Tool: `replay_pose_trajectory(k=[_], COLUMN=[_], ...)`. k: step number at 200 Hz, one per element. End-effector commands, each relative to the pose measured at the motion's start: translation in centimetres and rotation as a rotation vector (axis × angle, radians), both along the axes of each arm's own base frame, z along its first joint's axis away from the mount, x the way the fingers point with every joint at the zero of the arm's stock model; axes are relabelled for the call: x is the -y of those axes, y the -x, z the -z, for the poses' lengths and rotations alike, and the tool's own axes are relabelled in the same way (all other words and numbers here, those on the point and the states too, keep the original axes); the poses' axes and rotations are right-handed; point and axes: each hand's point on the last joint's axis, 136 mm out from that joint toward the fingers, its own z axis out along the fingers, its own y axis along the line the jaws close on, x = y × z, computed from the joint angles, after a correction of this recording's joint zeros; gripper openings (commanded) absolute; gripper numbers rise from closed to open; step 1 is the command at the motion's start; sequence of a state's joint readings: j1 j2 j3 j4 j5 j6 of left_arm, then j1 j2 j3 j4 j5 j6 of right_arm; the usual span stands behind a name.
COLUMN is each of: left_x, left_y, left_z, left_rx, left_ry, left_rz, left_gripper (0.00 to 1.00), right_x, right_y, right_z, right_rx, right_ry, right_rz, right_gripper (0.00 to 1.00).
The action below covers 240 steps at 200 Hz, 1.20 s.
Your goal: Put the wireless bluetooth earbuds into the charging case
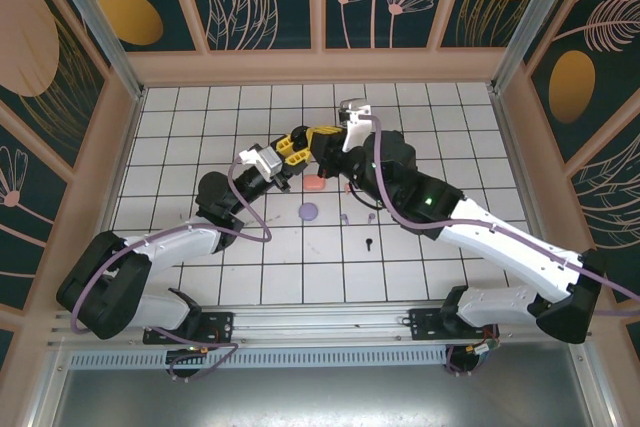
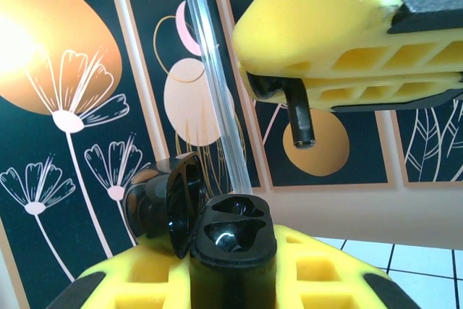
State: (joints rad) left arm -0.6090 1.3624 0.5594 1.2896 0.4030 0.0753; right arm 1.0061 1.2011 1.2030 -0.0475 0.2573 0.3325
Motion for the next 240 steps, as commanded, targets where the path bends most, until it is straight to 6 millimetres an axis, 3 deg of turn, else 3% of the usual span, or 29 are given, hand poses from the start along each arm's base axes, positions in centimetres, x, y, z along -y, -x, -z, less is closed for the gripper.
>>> replay_pose_trajectory(k=[1,84,168,240], left_x=[0.2,0.3,0.4,0.5], left_y=[0.4,0.6,0.4,0.6], left_z=[0.2,0.0,0.3,0.0], left_rx=[0.019,0.020,0.008,0.009], left_ry=[-0.005,-0.011,-0.015,-0.016], left_rz=[0.006,0.017,0.016,0.025], left_gripper=[0.00,0.00,0.00,0.00], right_x=[-0.7,-1.8,-0.4,-1.3], right_y=[-0.3,-0.9,0.1,-0.7], right_z=[-0.9,0.2,-2.5,-1.2], right_rx=[0.013,0.006,0.042,0.036], right_ry=[-0.033,0.009,-0.045,-0.008], right_rz=[0.007,0.002,-0.009,0.005], right_gripper=[0.10,0.10,0.10,0.10])
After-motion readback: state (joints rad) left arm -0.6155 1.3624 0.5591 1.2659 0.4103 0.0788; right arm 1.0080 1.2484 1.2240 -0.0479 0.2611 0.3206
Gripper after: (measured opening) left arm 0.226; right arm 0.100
